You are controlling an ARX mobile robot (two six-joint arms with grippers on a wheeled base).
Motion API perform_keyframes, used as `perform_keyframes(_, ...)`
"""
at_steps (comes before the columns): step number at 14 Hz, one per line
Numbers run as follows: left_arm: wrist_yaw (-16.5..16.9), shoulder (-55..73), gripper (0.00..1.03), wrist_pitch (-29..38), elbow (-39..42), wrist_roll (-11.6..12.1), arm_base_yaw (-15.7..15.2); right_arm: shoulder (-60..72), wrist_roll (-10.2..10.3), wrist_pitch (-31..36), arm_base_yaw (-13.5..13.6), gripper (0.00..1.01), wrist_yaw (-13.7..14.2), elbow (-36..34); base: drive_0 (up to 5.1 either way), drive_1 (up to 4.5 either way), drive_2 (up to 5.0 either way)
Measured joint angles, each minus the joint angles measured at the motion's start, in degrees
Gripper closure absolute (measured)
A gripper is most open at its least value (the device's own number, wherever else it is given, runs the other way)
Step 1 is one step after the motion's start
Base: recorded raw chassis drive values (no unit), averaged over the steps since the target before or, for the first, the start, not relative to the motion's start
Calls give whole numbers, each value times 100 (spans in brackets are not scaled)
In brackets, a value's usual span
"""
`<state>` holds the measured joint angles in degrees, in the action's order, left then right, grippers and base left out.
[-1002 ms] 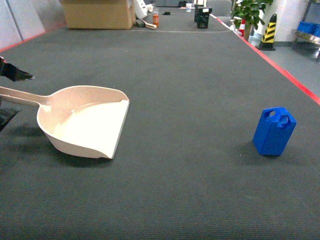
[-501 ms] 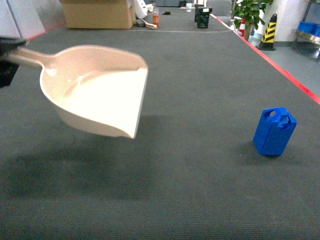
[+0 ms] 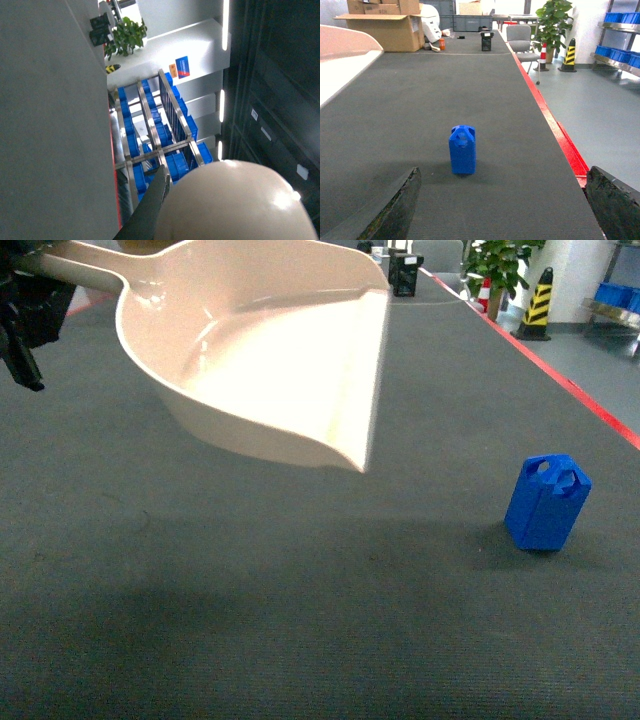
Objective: Place part in tray to right shelf
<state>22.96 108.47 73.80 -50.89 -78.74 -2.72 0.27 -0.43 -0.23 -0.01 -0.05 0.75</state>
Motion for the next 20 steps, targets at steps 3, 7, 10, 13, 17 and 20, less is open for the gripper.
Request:
perform_keyframes(3,-109,-350,87,-48,925,-247,540,0,0,0,0,3,0,0,0,0,0)
perform_keyframes(7,-66,-306,87,-48,925,-35,866,0,0,0,0,3,0,0,0,0,0)
perform_keyframes(10,-70,-306,88,-46,922,-26,846,4,-2,-28,2,3,15,2,0,0,0)
perform_keyframes(13,-87,-306,88,-44,922,-11,846,1521,-199,-695,179,3,769,542,0,0,0)
perform_keyframes(17,-83,-297,88,-44,922,28,852,5796,-389,2004,-103,3,170,1718,0,0,0)
perform_keyframes(20,-85,-297,88,-44,922,66,852,8607,-326,2481,350,3,9,3257,0,0,0)
